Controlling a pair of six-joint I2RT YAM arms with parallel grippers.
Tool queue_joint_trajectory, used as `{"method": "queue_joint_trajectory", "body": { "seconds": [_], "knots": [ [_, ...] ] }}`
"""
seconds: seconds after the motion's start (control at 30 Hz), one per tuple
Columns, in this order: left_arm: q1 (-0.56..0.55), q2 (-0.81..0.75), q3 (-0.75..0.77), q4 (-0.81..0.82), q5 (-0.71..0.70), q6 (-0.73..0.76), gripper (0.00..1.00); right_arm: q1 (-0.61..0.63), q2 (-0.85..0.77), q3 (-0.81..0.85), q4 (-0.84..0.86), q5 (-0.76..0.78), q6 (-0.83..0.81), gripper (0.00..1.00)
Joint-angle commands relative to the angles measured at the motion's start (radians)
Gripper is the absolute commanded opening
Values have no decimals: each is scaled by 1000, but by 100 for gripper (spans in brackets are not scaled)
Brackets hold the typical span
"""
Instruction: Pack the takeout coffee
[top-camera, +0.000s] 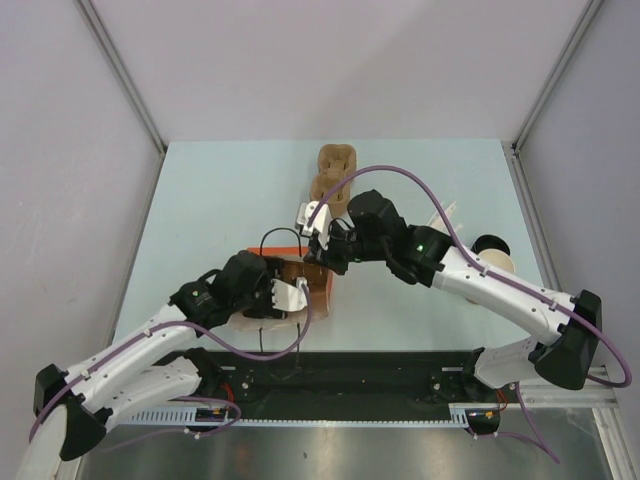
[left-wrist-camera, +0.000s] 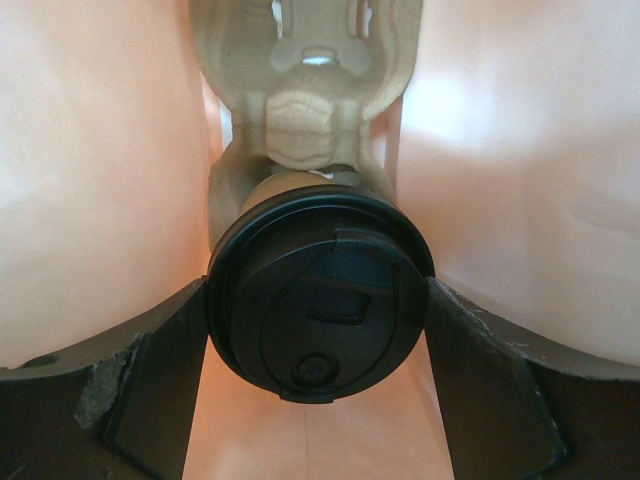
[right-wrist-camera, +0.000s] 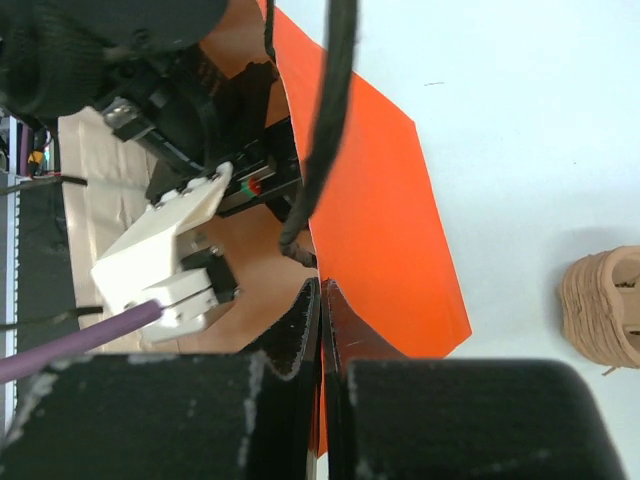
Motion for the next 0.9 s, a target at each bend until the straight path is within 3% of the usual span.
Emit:
{"method": "queue_joint_trajectory", "body": {
  "seconds": [0.0,0.13,0.57,0.87],
  "knots": [
    [71,-22,-22,74,71,55,2,1,-1,55,26,-56,-2,0],
    [124,5,-8,74,159,78,1,-21,10,55,41,-88,19,0],
    [182,152,56,48,199,110,1,-117,78,110,53,-206,101,0],
    [240,355,272,-90,277,93,2,-211,203,233,-40,-326,95,0]
  ]
}}
